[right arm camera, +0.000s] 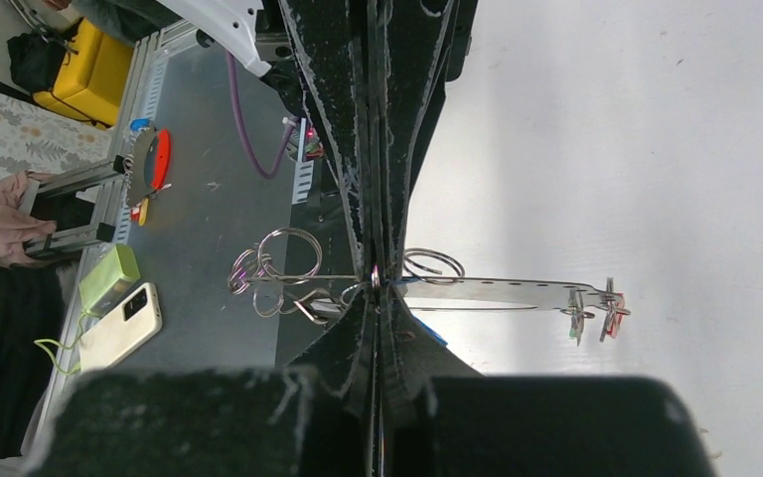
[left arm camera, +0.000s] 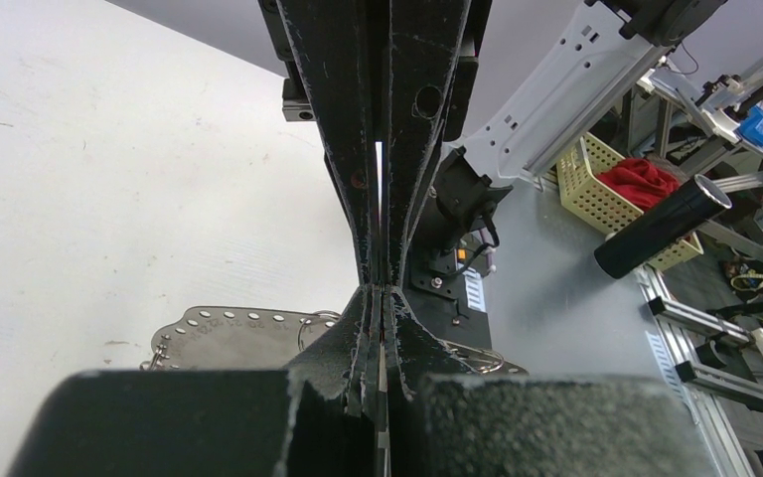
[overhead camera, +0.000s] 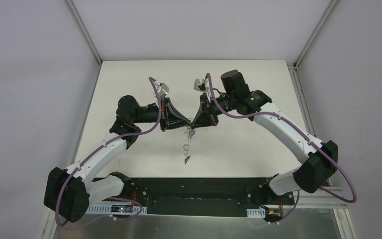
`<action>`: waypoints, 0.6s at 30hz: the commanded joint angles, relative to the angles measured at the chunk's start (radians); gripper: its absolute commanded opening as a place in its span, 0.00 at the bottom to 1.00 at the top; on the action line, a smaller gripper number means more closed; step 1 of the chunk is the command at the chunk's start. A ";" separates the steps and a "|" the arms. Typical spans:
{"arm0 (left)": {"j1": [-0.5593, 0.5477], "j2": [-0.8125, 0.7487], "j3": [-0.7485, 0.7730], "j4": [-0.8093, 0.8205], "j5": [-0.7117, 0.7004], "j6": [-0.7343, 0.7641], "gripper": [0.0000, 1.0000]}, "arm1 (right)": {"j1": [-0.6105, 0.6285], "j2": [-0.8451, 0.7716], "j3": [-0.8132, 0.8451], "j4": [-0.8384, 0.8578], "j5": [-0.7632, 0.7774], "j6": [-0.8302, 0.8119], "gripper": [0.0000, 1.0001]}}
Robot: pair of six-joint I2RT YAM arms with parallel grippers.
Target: Put the keys on the keyring
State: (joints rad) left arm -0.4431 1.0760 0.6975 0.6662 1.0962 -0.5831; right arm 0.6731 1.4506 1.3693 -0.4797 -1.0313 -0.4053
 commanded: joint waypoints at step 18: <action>0.012 -0.042 0.129 -0.400 -0.027 0.343 0.34 | 0.076 0.030 0.102 -0.130 0.193 -0.090 0.00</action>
State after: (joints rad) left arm -0.4366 1.0592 0.7807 0.3500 1.0645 -0.3466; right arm 0.7425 1.4754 1.4048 -0.6048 -0.8318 -0.4877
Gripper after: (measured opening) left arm 0.339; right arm 0.009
